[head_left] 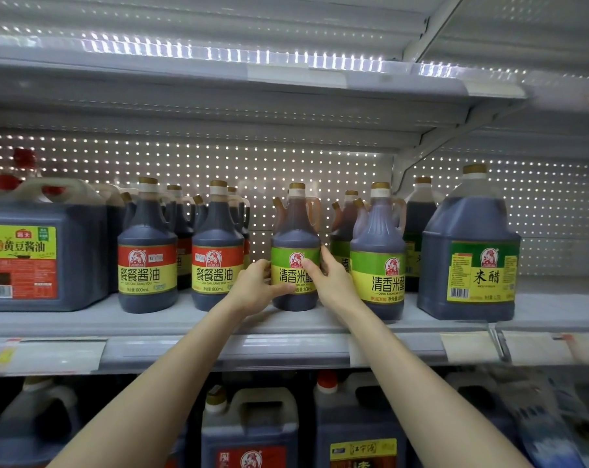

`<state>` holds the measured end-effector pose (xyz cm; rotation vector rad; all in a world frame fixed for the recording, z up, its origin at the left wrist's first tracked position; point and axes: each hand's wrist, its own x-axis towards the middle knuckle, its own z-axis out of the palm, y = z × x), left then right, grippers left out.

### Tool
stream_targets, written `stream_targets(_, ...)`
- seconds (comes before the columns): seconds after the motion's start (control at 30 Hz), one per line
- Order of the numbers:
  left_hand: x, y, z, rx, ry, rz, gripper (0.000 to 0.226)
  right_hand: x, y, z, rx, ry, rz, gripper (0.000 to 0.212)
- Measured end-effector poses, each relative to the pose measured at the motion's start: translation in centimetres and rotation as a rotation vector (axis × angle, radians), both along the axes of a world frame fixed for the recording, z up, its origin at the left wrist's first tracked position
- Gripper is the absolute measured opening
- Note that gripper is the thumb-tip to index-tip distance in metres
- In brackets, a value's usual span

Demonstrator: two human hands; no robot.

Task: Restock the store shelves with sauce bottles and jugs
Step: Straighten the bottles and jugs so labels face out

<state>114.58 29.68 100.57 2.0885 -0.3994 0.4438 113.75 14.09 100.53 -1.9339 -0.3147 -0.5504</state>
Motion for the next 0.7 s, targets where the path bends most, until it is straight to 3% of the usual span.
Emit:
stream_targets(0.23, -0.2, 0.7, 0.4, 0.004, 0.038, -0.023, 0.054, -2.2, 0.0, 1.1, 0.034, -0.015, 0.004, 0.059)
stream_targets(0.37, -1.3, 1.5, 1.0, -0.145, 0.043, -0.07, 0.047, -3.3, -0.7, 2.2, 0.054, -0.052, -0.072, 0.059)
stream_targets(0.53, -3.2, 1.0, 1.2, -0.142, -0.093, 0.013, 0.056, -5.7, -1.6, 2.8, 0.152, -0.089, -0.109, 0.052)
stream_targets(0.7, -5.5, -1.3, 0.8, -0.215, -0.139, -0.04, 0.05, -7.8, -3.9, 2.4, 0.183, -0.109, -0.154, 0.04)
